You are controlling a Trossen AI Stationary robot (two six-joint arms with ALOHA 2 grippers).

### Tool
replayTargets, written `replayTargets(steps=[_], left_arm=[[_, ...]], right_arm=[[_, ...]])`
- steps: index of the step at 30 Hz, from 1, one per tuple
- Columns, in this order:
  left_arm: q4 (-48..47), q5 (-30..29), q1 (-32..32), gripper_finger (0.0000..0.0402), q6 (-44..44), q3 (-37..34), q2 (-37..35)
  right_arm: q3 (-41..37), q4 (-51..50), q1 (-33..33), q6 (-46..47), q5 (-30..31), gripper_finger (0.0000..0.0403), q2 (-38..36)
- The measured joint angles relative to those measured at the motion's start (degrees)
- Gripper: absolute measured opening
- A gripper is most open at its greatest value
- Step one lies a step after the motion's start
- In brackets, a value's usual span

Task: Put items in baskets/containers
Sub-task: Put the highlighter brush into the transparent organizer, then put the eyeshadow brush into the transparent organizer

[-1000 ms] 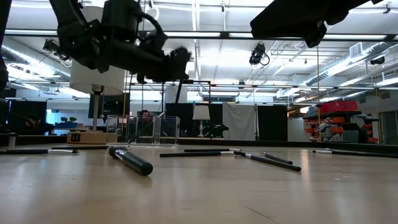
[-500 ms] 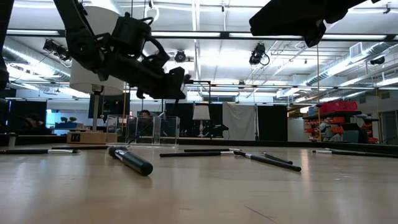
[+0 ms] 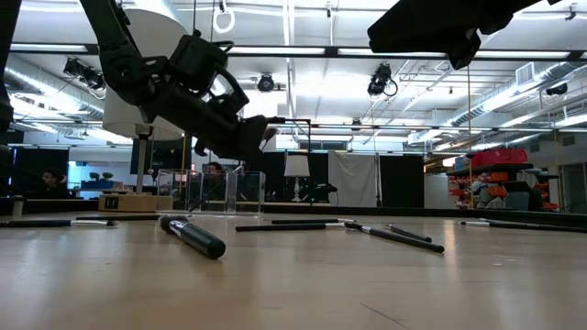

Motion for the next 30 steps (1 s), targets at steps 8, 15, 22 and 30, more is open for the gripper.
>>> replayTargets(steps=[8, 15, 22, 30], left_arm=[[-3.66, 0.00, 0.00, 0.0050, -1.39, 0.00, 0.00], [-4.03, -0.02, -0.04, 0.0097, -1.39, 0.00, 0.00], [-4.25, 0.65, -0.50, 0.0118, -0.46, 0.00, -1.12], [-7.21, 1.63, -5.90, 0.0119, 3.75, 0.03, -10.77]], right_arm=[[0.01, 0.00, 0.00, -0.02, 0.00, 0.0084, 0.00], [0.02, 0.00, 0.00, -0.02, -0.01, 0.0084, 0.00], [0.02, 0.00, 0.00, -0.02, 0.01, 0.0084, 0.00], [0.02, 0.00, -0.07, -0.04, -0.01, 0.0084, 0.00]])
